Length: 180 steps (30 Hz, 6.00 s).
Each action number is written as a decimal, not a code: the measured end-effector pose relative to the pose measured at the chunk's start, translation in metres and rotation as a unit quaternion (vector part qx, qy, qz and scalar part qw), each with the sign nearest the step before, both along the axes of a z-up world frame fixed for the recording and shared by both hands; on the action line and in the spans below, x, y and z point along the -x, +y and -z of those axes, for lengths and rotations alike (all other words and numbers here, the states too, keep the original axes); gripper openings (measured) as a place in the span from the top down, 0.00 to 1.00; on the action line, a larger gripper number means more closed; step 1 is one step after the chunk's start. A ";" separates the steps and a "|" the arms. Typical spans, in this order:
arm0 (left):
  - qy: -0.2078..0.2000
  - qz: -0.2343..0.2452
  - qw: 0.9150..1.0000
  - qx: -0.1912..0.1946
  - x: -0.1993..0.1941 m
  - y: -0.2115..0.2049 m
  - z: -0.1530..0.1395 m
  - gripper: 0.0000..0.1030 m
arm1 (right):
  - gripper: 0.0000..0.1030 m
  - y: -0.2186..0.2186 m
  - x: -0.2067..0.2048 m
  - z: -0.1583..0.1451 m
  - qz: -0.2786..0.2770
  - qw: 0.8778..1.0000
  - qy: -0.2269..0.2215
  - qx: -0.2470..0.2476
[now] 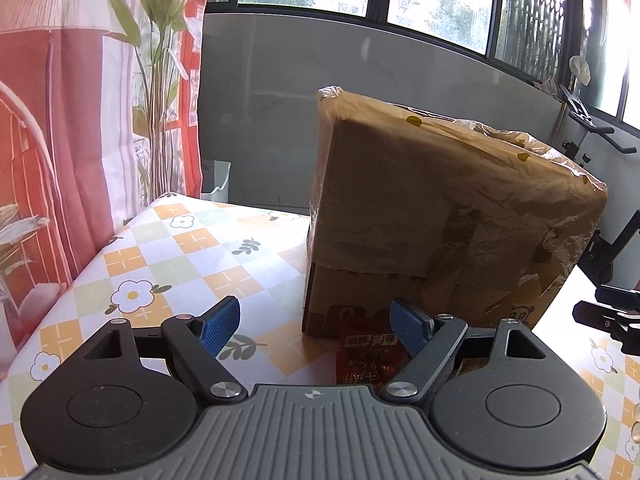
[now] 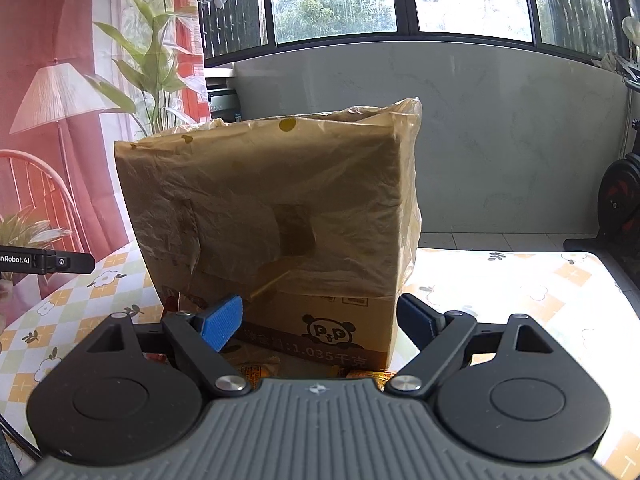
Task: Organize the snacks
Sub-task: 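Move both open tools back down to the remaining snacks, then close the left tool on the red snack bag while the right tool grasps the yellow candy, then lift both held packets and carry them over the lined box, then open both tools to drop the packets into the box, then move both open tools down beside the box toward the orange-wrapped bar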
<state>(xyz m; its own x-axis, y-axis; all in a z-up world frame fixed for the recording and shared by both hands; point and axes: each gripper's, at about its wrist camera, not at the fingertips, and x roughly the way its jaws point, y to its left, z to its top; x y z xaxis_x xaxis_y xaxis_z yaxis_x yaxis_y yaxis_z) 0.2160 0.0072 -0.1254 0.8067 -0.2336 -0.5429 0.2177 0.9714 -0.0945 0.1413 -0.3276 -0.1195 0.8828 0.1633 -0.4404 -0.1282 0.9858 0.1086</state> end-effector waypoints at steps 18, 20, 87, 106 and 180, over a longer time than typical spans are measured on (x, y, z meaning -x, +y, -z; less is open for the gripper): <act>0.026 0.029 0.999 -0.015 -0.011 -0.008 0.035 0.22 | 0.17 -0.008 -0.011 0.061 0.001 0.998 0.051 0.032; 0.028 0.031 0.999 -0.014 -0.012 -0.011 0.038 0.24 | 0.17 -0.011 -0.015 0.066 0.014 0.998 0.059 0.024; 0.043 0.017 0.999 0.004 0.010 -0.044 0.053 0.53 | 0.85 -0.052 -0.018 0.086 0.019 0.996 0.040 -0.083; -0.060 0.033 0.997 0.045 0.039 -0.032 -0.031 0.53 | 0.87 -0.037 0.026 -0.041 -0.036 0.995 -0.069 -0.069; -0.035 0.032 0.998 0.038 0.002 -0.026 -0.046 0.07 | 0.10 0.034 0.016 -0.024 -0.002 1.000 -0.023 -0.022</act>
